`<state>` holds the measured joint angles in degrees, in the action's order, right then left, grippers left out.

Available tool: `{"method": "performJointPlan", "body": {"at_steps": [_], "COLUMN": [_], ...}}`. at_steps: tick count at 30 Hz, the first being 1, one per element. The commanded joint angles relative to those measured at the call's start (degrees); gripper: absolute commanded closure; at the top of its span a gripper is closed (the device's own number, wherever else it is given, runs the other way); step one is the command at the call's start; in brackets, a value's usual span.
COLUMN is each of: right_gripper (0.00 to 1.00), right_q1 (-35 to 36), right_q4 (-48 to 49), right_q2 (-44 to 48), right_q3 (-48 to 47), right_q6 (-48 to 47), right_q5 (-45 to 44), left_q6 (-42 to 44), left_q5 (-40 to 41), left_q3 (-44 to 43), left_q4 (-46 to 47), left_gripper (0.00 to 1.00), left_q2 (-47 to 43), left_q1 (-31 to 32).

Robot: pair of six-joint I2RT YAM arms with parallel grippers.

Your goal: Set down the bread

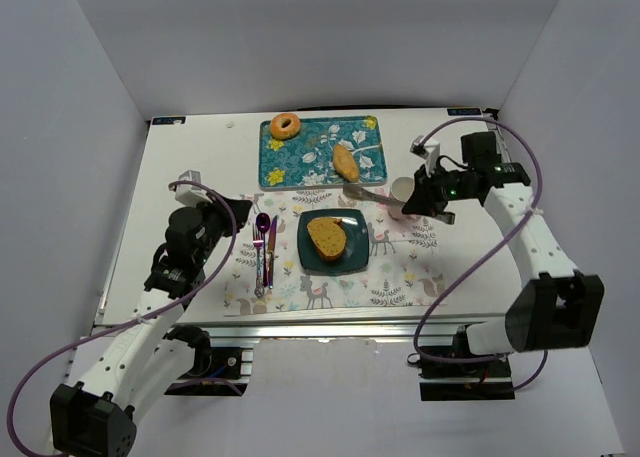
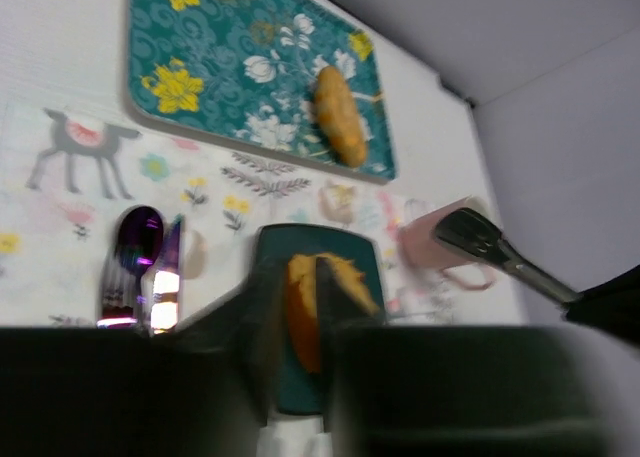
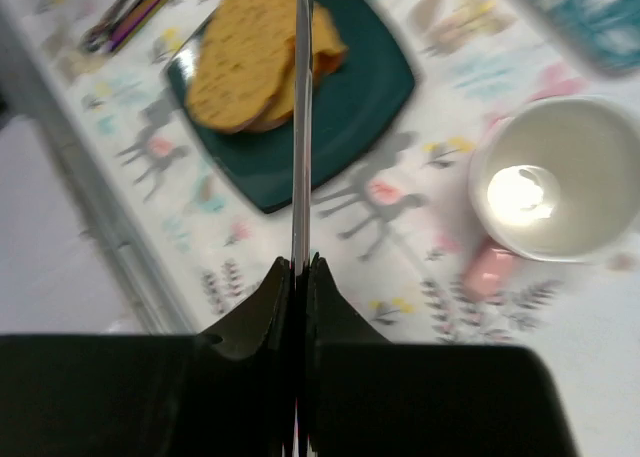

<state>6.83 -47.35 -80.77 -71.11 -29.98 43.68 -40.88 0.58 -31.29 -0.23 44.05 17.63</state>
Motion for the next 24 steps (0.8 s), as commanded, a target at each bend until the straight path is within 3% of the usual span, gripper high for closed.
{"method": "performJointPlan", "body": {"at_steps": [1, 2, 3, 7, 9, 10, 13, 18, 21, 24], "right_gripper": [1.00, 1.00, 1.00, 1.00, 1.00, 1.00, 1.00, 0.99, 0.92, 0.73], "right_q1": [-0.24, -0.33, -1.11, -6.03, -10.92, -12.96, -19.30, -20.89, -21.77, -23.09], "right_q4": [8.64, 14.08, 25.53, 45.31, 45.95, 45.86, 46.64, 54.20, 56.49, 54.92], "right_q2": [7.89, 10.61, 15.86, 24.34, 23.82, 23.12, 18.73, 10.82, 6.69, 2.82], "right_q3": [-1.33, 1.21, 4.20, 21.25, 27.06, 28.30, 31.03, 36.39, 37.27, 36.84], "right_q6": [3.50, 5.96, 9.81, 17.05, 18.19, 19.50, 22.06, 15.75, 13.02, 11.70], "right_q5": [-8.39, -18.62, -23.42, -38.03, -38.50, -37.80, -34.81, -33.05, -32.87, -30.59], "left_q6": [0.54, 0.63, 0.72, 1.77, 2.21, 2.47, 3.44, 3.88, 3.97, 3.44], "left_q5": [-2.32, -3.29, -3.74, -5.41, -5.68, -5.76, -5.68, -5.68, -5.76, -5.50], "left_q3": [-0.09, -0.18, -0.18, -0.35, -0.96, -1.14, -1.76, -2.20, -2.64, -2.29], "left_q4": [2.07, 2.16, 2.16, 2.25, 1.20, 0.76, -1.26, -1.79, -1.18, -0.30], "left_gripper": [0.88, 0.99, 1.00, 1.00, 0.89, 0.78, 0.58, 0.50, 0.48, 0.46], "left_q2": [0.33, 1.12, 1.38, 2.70, 3.40, 3.58, 4.02, 4.55, 5.34, 5.78], "left_q1": [0.04, 0.04, 0.04, 0.04, 0.04, 0.13, 0.13, 0.04, 0.04, 0.04]}}
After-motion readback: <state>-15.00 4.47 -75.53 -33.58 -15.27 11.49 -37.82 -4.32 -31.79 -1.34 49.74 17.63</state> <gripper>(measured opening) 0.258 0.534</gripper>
